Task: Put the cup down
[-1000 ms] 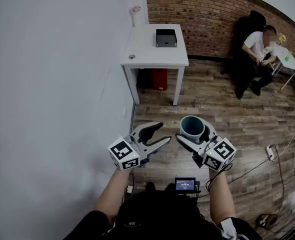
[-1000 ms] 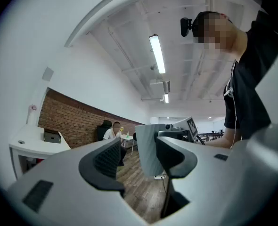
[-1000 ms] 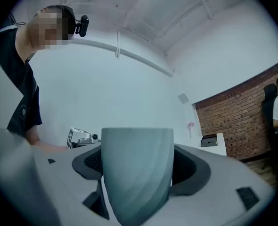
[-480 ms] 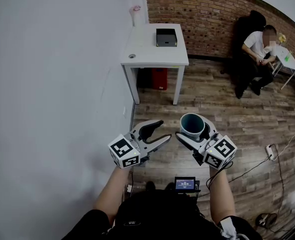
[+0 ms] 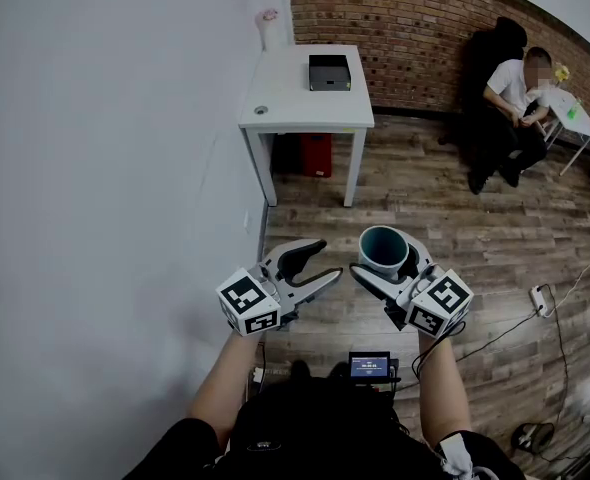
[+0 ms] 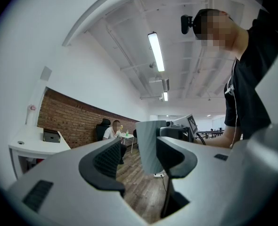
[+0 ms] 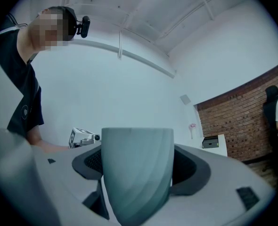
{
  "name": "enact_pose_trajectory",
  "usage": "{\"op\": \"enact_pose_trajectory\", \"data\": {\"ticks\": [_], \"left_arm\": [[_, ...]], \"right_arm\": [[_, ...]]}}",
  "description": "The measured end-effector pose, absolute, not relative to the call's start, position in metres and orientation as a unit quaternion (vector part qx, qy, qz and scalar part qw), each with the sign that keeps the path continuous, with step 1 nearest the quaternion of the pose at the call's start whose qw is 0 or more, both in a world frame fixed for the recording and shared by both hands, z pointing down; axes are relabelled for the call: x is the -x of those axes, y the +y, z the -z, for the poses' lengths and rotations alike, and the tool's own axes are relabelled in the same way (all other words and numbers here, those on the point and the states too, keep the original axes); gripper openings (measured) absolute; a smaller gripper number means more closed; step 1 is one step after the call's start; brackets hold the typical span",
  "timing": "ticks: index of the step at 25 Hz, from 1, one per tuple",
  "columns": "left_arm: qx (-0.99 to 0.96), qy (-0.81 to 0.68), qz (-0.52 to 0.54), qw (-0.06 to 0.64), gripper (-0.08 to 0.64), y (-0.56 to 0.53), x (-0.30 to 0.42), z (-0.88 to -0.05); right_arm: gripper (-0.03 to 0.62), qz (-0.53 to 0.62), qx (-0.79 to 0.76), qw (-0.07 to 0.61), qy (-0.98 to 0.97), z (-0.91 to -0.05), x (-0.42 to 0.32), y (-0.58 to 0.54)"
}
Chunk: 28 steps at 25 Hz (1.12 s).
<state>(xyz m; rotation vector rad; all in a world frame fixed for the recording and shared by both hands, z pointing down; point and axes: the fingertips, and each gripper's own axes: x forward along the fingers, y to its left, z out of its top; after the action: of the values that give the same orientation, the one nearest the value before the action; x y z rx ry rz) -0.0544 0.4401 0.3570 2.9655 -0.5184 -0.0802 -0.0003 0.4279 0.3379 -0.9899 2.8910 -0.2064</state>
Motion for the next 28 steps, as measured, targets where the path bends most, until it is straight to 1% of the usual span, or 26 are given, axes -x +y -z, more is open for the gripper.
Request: {"op": "enact_pose_trajectory", "data": {"ticks": [16, 28], "left_arm": [[-0.981, -0.183, 0.018, 0.059, 0.241, 0.442, 0.019, -0.360], [-0.978, -0.196, 0.011, 0.071, 0.241, 0.434, -0.006, -0.374]], "right_arm": [[0.390, 0.069, 0.313, 0.041, 0.946, -0.344, -0.035, 0.430], [0.390, 0.083, 0.302, 0.042, 0.949, -0.359, -0.060, 0.424]]}}
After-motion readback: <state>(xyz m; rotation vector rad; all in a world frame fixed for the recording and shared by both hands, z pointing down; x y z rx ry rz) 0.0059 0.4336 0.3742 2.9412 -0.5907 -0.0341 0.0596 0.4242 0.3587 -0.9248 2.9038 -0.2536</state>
